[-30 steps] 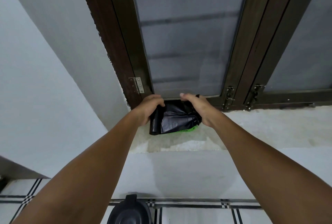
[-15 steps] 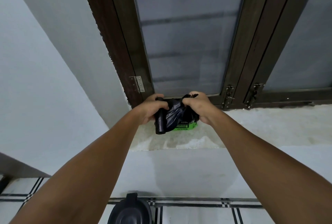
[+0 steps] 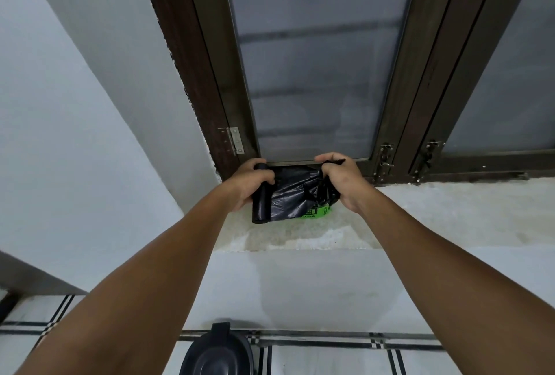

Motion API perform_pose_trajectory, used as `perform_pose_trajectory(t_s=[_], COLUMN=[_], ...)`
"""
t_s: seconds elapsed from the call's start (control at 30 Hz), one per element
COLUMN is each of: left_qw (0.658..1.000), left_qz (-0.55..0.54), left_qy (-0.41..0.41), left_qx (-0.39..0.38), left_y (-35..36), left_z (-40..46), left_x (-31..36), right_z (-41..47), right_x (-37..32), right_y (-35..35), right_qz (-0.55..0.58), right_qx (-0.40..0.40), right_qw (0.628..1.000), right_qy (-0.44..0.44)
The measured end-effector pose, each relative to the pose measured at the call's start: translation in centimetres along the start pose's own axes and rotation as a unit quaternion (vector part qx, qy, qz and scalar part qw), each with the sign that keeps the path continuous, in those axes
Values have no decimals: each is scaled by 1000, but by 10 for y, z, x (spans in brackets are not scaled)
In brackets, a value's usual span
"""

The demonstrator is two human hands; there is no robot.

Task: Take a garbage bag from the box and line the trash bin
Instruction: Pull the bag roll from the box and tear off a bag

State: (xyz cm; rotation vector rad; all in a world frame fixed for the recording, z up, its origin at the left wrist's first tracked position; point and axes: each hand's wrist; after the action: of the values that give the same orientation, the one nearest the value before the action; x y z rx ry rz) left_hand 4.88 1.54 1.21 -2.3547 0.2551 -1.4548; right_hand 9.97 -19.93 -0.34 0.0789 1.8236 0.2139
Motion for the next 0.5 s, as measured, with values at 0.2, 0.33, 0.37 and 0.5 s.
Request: perform_pose_trajectory(t_s=[0.2,0.33,0.37,0.5], left_qw=[1000,999,999,998], left_qz=[-1,0,5,24], left_qy=[-6,-13,-12,5], left_qx=[11,32,40,52], left_y=[5,4,3,3], left_z=[-6,-3,-1,2], left_x=[6,6,5,4], right_z=[2,4,4,0], right_x=[-1,-4,-5,-2], right_y=[-2,-6,-6,-8], right_qz=[3,31,35,-22], right_qx=[85,116,116,29], right_qw=[995,990,990,998], right_qy=[-52,-68,-64,-49])
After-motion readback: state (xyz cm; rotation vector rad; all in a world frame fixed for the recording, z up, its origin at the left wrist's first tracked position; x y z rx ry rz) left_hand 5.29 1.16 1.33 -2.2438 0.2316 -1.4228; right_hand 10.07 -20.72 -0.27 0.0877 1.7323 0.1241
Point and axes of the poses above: each hand's wrist, its own z-axis towards the middle knuckle, its own y-axis out of the palm, x = y × z, and after that the axes turned 13 degrees about z, right-handed
